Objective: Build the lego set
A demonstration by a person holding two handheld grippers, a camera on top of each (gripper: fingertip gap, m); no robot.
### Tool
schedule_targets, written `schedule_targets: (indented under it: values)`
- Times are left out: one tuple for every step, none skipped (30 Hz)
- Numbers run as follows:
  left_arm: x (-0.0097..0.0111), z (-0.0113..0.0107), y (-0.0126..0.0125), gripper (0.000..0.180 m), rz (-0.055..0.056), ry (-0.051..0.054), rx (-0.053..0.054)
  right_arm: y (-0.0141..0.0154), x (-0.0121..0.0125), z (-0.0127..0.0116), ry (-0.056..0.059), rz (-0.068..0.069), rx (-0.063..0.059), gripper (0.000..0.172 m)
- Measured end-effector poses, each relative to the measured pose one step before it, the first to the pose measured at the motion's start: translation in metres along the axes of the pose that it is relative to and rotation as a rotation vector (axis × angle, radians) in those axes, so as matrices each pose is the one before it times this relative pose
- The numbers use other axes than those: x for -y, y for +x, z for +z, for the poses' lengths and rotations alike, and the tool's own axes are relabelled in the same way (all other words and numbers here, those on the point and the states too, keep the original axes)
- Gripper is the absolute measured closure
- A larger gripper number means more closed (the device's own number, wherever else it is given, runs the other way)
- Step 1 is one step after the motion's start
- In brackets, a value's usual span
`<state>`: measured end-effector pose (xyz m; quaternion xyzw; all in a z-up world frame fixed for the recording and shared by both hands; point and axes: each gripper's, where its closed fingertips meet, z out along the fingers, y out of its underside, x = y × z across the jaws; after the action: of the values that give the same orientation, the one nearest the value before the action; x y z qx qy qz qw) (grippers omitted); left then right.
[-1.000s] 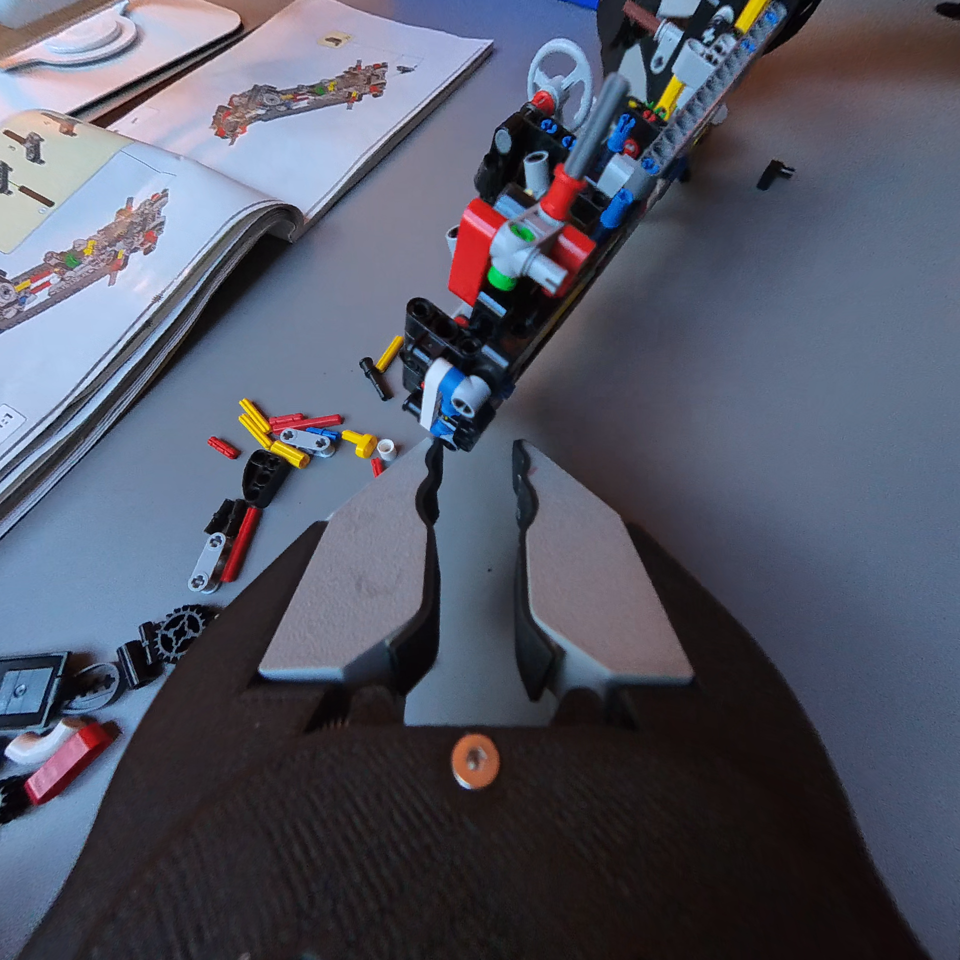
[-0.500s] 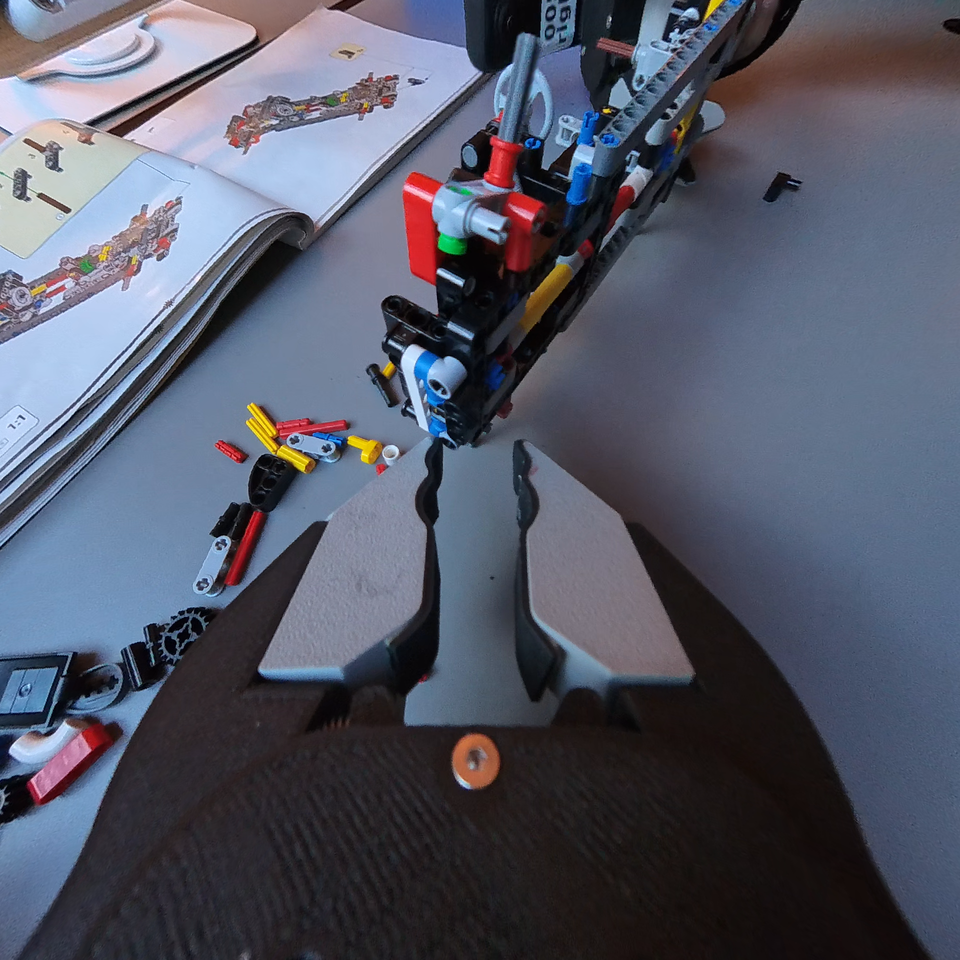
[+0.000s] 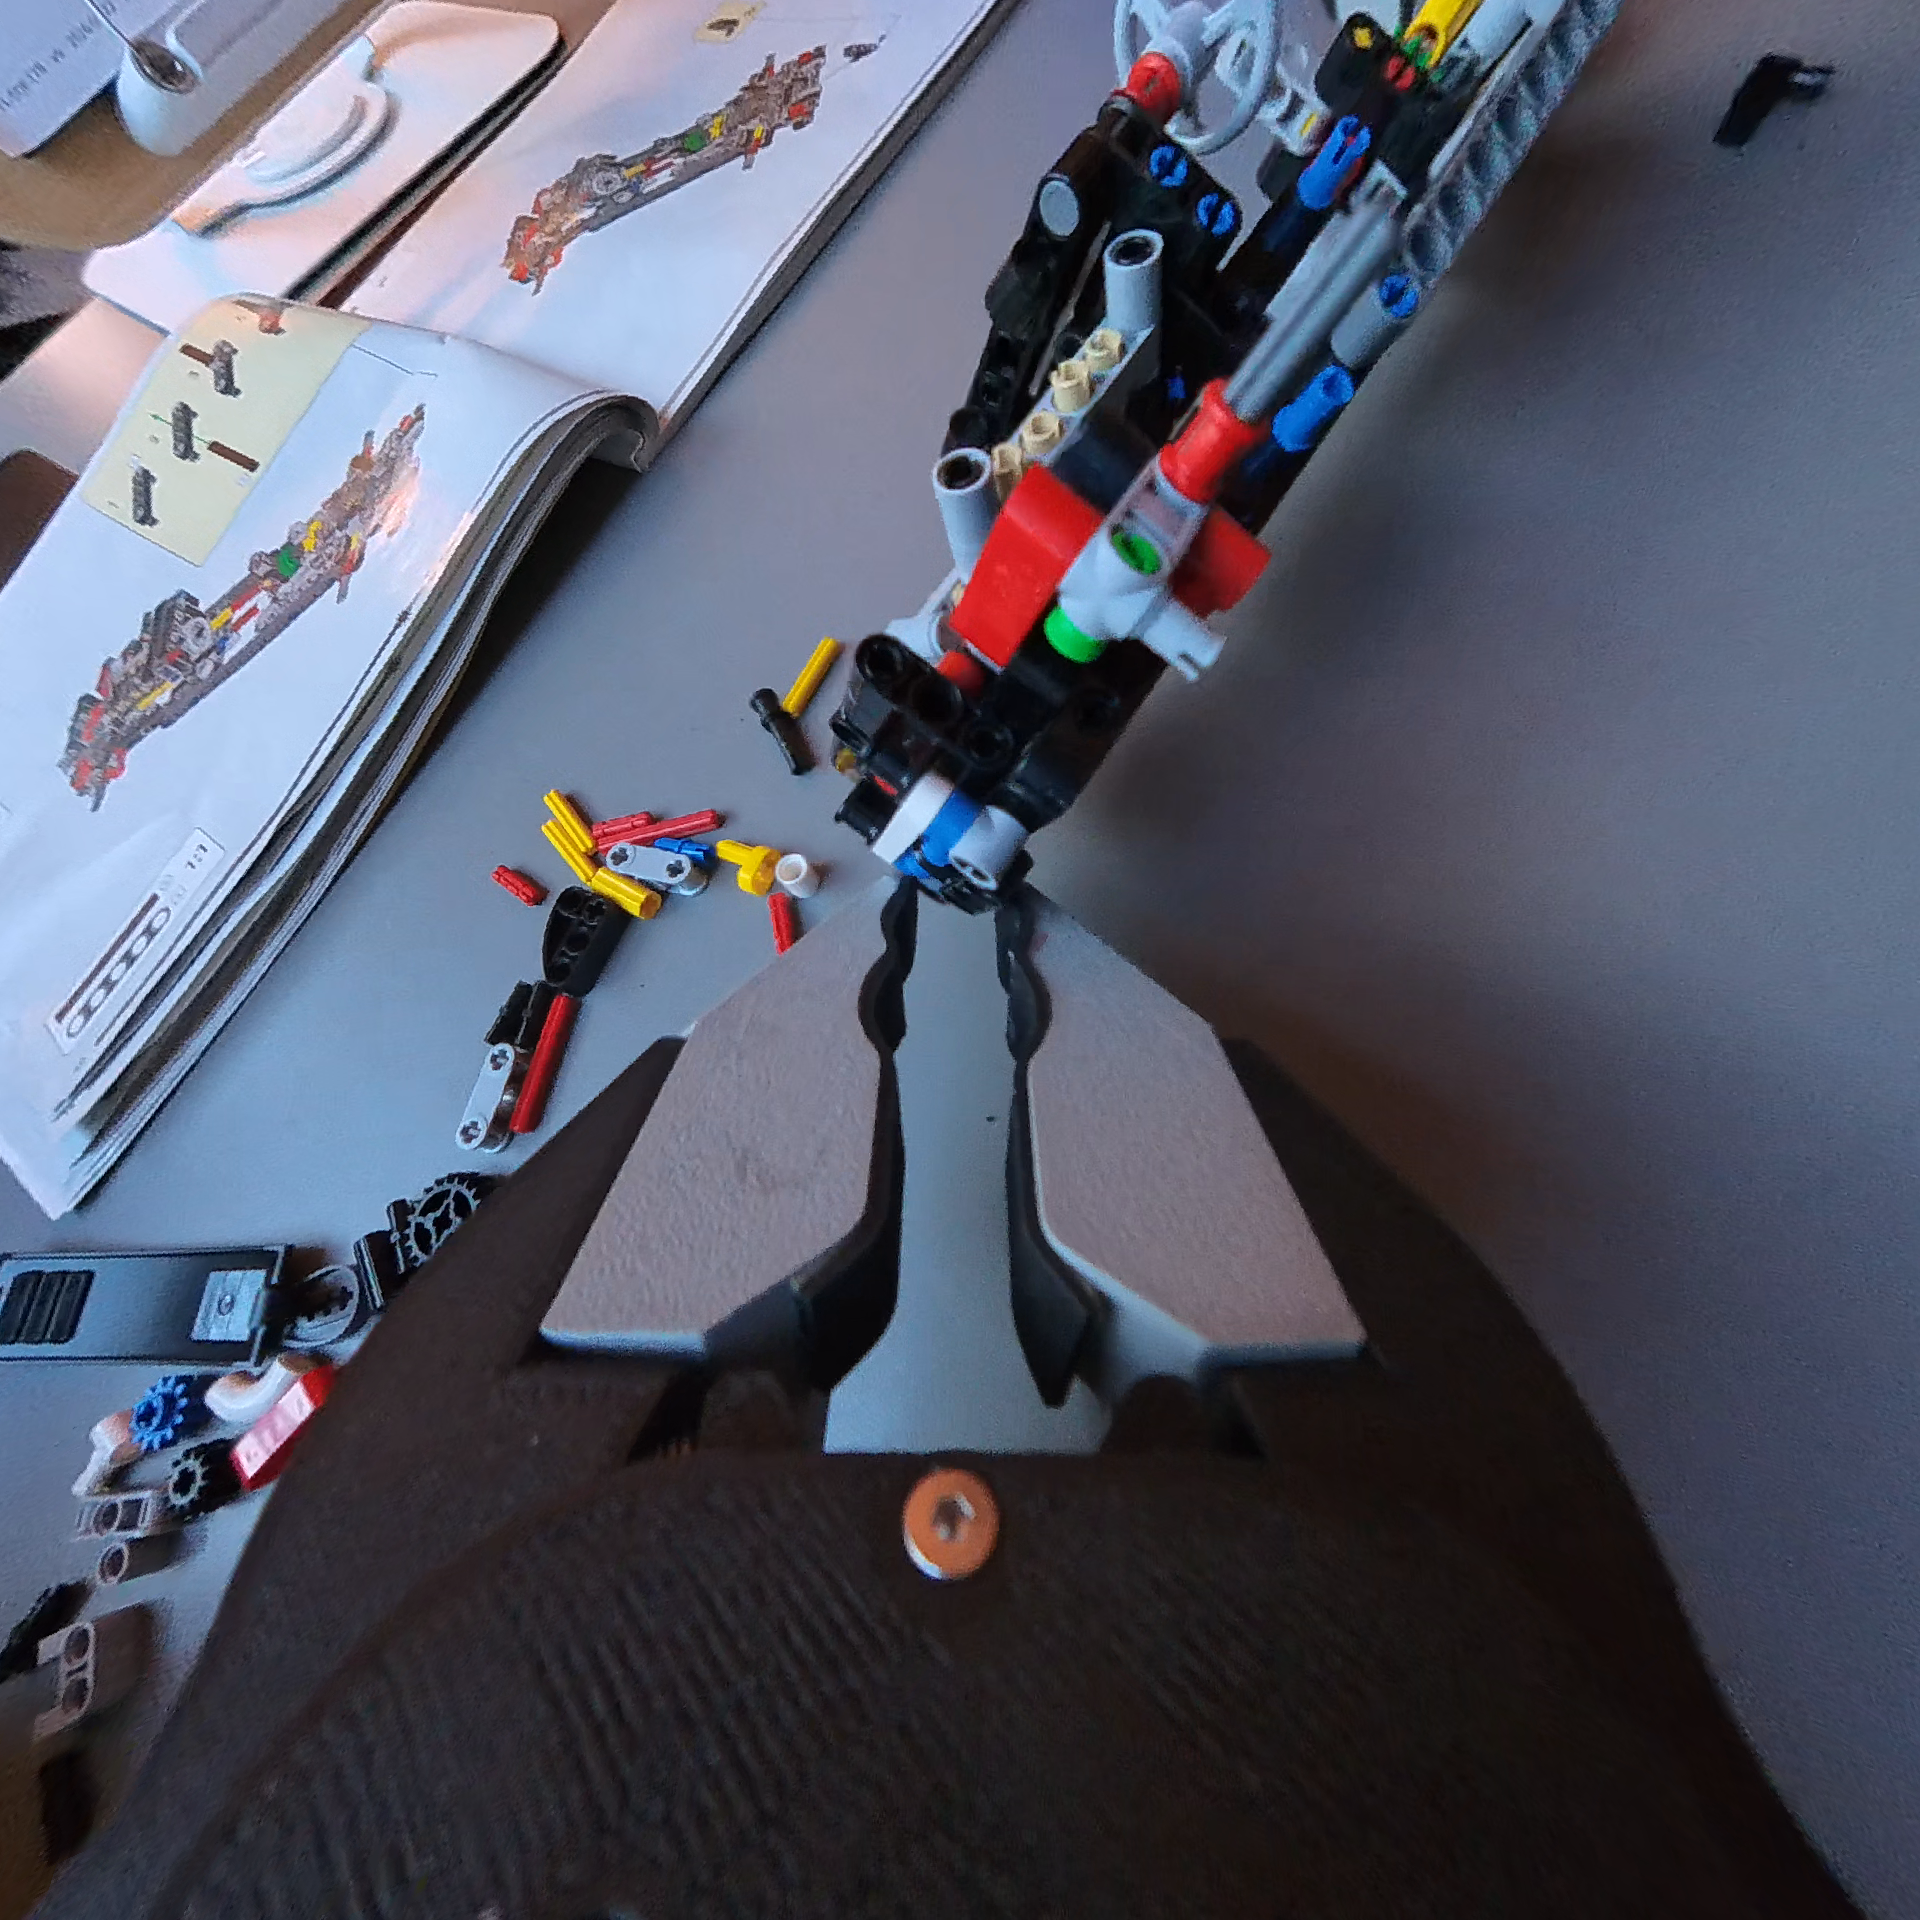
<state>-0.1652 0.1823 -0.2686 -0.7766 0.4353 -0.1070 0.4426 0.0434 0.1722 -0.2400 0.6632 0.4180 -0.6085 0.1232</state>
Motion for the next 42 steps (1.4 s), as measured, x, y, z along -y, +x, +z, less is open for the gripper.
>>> schedule_targets:
  values:
    - [-0.00042,0.00115,0.00167,0.167,0.0114,-0.0078,0.0024,0.00116,-0.00207,-0.00045,0.0091,-0.0285,-0.0235,0.091]
    - [0.0,0.00135,0.0018,0.167,0.0066,-0.0072,0.0017,0.00128,-0.00257,-0.00062,0.0058,-0.0306,-0.0247,0.091]
    - [0.0001,0.00193,0.0017,0.166,0.0038,-0.0094,0.0022,0.00132,-0.00236,-0.00096,0.0073,-0.0297,-0.025,0.091]
    - [0.00017,0.00236,0.00163,0.166,0.0047,-0.011,0.0041,0.00151,-0.00225,-0.00131,0.0087,-0.0272,-0.0221,0.091]
    - [0.00047,0.00245,0.0013,0.166,0.0069,-0.0099,0.0067,0.00141,-0.00186,-0.00191,0.0109,-0.0233,-0.0171,0.091]
    - [0.00084,0.00267,0.00087,0.165,0.0091,-0.0092,0.0095,0.00141,-0.00109,-0.00241,0.0153,-0.0186,-0.013,0.091]
    - [0.00096,0.00259,0.0005,0.165,0.0097,-0.0082,0.012,0.00142,-0.00061,-0.00268,0.0167,-0.0147,-0.0089,0.091]
    - [0.00127,0.00255,0.00014,0.165,0.0082,-0.006,0.0118,0.00156,-0.00051,-0.00271,0.0142,-0.0162,-0.0081,0.091]
    - [0.0012,0.00261,0.00015,0.165,0.0046,-0.0063,0.0085,0.00197,-0.00075,-0.00259,0.0107,-0.0208,-0.0109,0.091]
    - [0.00085,0.0027,0.00035,0.165,0.0026,-0.0091,0.0063,0.00207,-0.00111,-0.00224,0.0063,-0.0249,-0.0134,0.091]
    - [0.00072,0.00287,0.00041,0.164,0.0028,-0.0109,0.0071,0.00227,-0.00152,-0.00204,0.0023,-0.0286,-0.016,0.091]
    - [0.00028,0.00296,0.00034,0.164,0.0041,-0.0136,0.0097,0.00237,-0.00159,-0.00169,0.0016,-0.0301,-0.0178,0.091]
    - [0.00099,0.00261,-0.00059,0.164,0.0049,-0.009,0.0182,0.00091,-0.00045,-0.00199,0.0075,-0.0189,-0.009,0.091]
    - [0.00149,0.00194,-0.00059,0.164,0.0033,-0.0049,0.0175,0.00064,0.00037,-0.00226,0.0107,-0.0073,-0.0029,0.092]
    - [0.00144,0.00186,-0.00048,0.165,-0.0012,-0.0039,0.0118,0.00085,0.00096,-0.00234,0.0156,-0.0023,-0.0011,0.092]
    - [0.00107,0.00169,-0.00048,0.166,-0.0065,-0.0039,0.0057,0.0007,0.00096,-0.00192,0.0147,0.0016,0.0,0.091]
    - [0.00092,0.00154,-0.00039,0.166,-0.0104,-0.0025,-0.0005,0.00042,0.00021,-0.00134,0.0065,0.0025,-0.001,0.091]
    - [0.0008,0.00128,-0.00019,0.166,-0.0117,-0.0013,-0.0054,0.00028,-0.00054,-0.00058,-0.0018,-0.003,-0.0041,0.091]
    - [0.00033,0.00119,-0.00049,0.167,-0.0123,-0.0018,-0.0063,0.00029,-0.00112,0.00005,-0.0094,-0.0082,-0.0085,0.091]
    - [0.00031,0.00082,-0.00058,0.167,-0.0124,-0.0004,-0.0074,0.00023,-0.00152,0.00062,-0.0141,-0.0117,-0.0122,0.091]
    - [0.0001,0.00051,-0.00041,0.167,-0.0124,0.0,-0.0085,0.00029,-0.00159,0.00105,-0.0165,-0.0125,-0.0143,0.091]
    - [-0.00002,0.00034,-0.0003,0.166,-0.013,0.0005,-0.0098,0.00025,-0.00154,0.00116,-0.0171,-0.0118,-0.015,0.091]
    - [-0.00003,0.00023,-0.0002,0.166,-0.0147,-0.0001,-0.0109,0.00028,-0.00158,0.00127,-0.0166,-0.0116,-0.0151,0.091]
    - [-0.0002,0.00018,-0.00011,0.166,-0.0146,-0.0006,-0.0119,0.00033,-0.00137,0.00125,-0.015,-0.0106,-0.0152,0.091]
    - [-0.0001,0.00007,-0.00015,0.166,-0.0128,-0.0004,-0.0101,-0.00006,-0.00062,0.00117,-0.0088,-0.0112,-0.0137,0.091]
    - [-0.00006,0.00013,0.00017,0.166,-0.0097,-0.0001,-0.0097,-0.00011,-0.00042,0.00084,-0.0062,-0.0105,-0.013,0.091]
    - [-0.00006,0.00008,0.00008,0.166,-0.007,0.0,-0.0068,-0.00008,-0.00054,0.00068,-0.0058,-0.0086,-0.0114,0.091]
    - [0.00001,0.00002,-0.00008,0.166,-0.0041,-0.0001,-0.0042,-0.00016,-0.00055,0.0004,-0.0051,-0.0079,-0.0093,0.091]
    - [0.00003,-0.00001,0.00014,0.166,-0.0018,0.0002,-0.0032,-0.00004,-0.00044,0.0004,-0.0029,-0.0071,-0.0078,0.091]
    - [-0.00002,-0.00005,0.00022,0.166,-0.0024,0.0003,-0.004,0.00006,-0.0002,0.00027,-0.0008,-0.0049,-0.006,0.091]
    - [-0.00004,0.00001,0.00017,0.166,-0.0018,0.0001,-0.0054,-0.00011,-0.00013,0.00018,0.0005,-0.0031,-0.0043,0.091]
    - [-0.00036,-0.00036,0.00037,0.166,0.0058,0.0005,-0.0073,-0.00012,-0.0001,0.00032,0.0016,-0.0017,-0.0025,0.091]
    - [-0.00083,-0.00094,-0.00004,0.166,0.0082,0.0006,-0.0038,-0.00016,0.00003,0.00019,0.0023,-0.0011,-0.0024,0.091]
    - [-0.00152,-0.00143,-0.00081,0.166,0.0003,-0.0043,0.002,0.00009,0.00014,0.00023,0.0023,0.0006,-0.0043,0.092]
    - [-0.00238,-0.00209,-0.00177,0.166,-0.0041,-0.0077,0.0114,0.00019,0.00007,0.00016,0.0009,0.0008,-0.0055,0.092]
    - [-0.00273,-0.0029,-0.00096,0.166,0.0017,-0.0072,0.0128,0.00036,0.00001,0.00022,-0.0006,-0.0015,-0.0081,0.093]
    - [-0.00323,-0.00357,-0.00048,0.167,0.0083,-0.0054,0.0165,0.00061,-0.00052,0.00032,-0.0039,-0.0047,-0.0111,0.094]
    - [-0.00427,-0.00415,-0.00095,0.169,0.0082,-0.0088,0.0228,0.00041,-0.00142,0.00052,-0.0108,-0.0154,-0.0132,0.097]
    - [-0.00442,-0.00464,0.00032,0.169,0.0054,-0.0064,0.0152,0.00132,-0.00344,0.0009,-0.0245,-0.0111,-0.0213,0.116]
    - [-0.00427,-0.00513,0.00114,0.169,0.0004,-0.0017,0.0096,-0.00003,-0.00475,0.00168,-0.0325,-0.0123,-0.0065,0.132]
    - [-0.00451,-0.005,0.00064,0.168,-0.0066,-0.0002,0.0128,-0.00309,-0.00078,0.00262,-0.0078,-0.0043,0.0165,0.132]
    - [-0.00421,-0.00484,0.00079,0.169,-0.011,0.0036,0.0109,-0.00218,0.00121,0.0025,0.0041,0.0068,0.0158,0.132]
